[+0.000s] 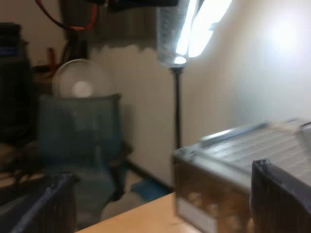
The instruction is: Pour the beans into the coffee machine
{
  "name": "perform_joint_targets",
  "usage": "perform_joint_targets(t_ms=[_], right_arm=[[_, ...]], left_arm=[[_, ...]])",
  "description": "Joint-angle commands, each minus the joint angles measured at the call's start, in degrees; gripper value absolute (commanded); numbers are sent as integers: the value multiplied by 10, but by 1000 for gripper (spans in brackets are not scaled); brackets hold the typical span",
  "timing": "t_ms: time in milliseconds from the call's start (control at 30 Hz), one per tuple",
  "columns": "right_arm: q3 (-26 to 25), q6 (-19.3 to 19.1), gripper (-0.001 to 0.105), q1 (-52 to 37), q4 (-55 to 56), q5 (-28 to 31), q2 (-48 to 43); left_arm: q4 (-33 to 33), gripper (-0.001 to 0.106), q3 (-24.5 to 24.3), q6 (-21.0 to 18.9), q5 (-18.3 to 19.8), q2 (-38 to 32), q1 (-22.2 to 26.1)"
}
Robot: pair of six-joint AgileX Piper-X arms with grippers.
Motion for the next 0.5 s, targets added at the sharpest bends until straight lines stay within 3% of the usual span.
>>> perform_joint_targets(t_ms=[33, 133, 300, 500], right_arm=[[-3, -7, 79, 21, 22, -8, 4], [-3, -7, 79, 48, 58, 9, 14], [-3, -7, 79, 75, 72, 52, 25], [-3, -4, 79, 81, 85, 56, 41]], left_arm=[[-10, 22, 41, -7, 18, -29, 17], [-29, 22, 109, -17, 31, -70, 39], [-103, 22, 240, -68, 84, -159, 98], [-157, 22, 370, -116, 142, -243, 167]])
